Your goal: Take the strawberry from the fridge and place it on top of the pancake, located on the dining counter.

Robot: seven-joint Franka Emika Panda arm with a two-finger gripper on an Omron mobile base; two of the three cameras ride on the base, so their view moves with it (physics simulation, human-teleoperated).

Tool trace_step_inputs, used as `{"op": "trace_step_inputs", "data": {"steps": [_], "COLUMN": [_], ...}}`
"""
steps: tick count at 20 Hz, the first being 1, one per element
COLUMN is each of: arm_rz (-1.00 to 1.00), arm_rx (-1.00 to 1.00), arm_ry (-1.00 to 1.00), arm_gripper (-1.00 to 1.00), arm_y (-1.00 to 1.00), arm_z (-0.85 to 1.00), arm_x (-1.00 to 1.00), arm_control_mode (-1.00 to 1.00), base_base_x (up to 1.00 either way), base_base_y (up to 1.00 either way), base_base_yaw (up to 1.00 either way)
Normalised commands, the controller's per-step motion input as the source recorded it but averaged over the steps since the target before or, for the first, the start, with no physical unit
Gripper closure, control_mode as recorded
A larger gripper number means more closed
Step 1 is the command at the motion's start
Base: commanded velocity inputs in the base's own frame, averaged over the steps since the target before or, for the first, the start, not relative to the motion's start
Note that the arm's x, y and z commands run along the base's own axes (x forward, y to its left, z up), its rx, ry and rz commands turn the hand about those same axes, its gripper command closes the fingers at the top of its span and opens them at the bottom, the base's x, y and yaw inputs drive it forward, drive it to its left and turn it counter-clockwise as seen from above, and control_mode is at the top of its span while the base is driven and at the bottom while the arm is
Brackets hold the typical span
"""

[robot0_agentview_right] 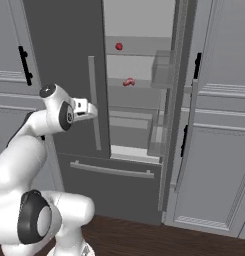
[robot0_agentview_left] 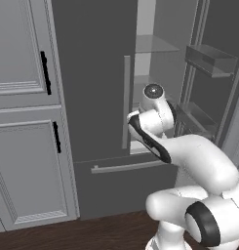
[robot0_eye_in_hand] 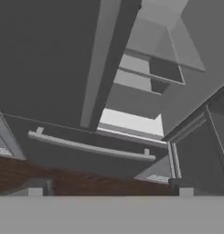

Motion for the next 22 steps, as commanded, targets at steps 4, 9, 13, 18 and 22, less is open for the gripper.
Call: {"op": "trace_step_inputs", "data": {"steps": [4, 9, 13, 18, 22], "arm_rz": [-0.41, -0.07, 0.0, -0.03, -0.02], "arm_rx": [0.42, 0.38, 0.28, -0.11, -0.28], "arm_ry": [-0.29, -0.09, 0.02, 0.02, 0.0], "arm_gripper": [-1.0, -1.0, -1.0, -1.0, -1.0], "arm_y": [0.39, 0.01, -0.1, 0.07, 0.1], "arm_z": [0.6, 0.86, 0.64, 0.19, 0.02], "arm_x": [0.18, 0.69, 0.83, 0.66, 0.54], "arm_control_mode": [-1.0, -1.0, -1.0, -1.0, -1.0], "base_base_x": [0.0, 0.0, 0.0, 0.0, 0.0], "base_base_y": [0.0, 0.0, 0.0, 0.0, 0.0], "base_base_yaw": [0.0, 0.0, 0.0, 0.0, 0.0]}}
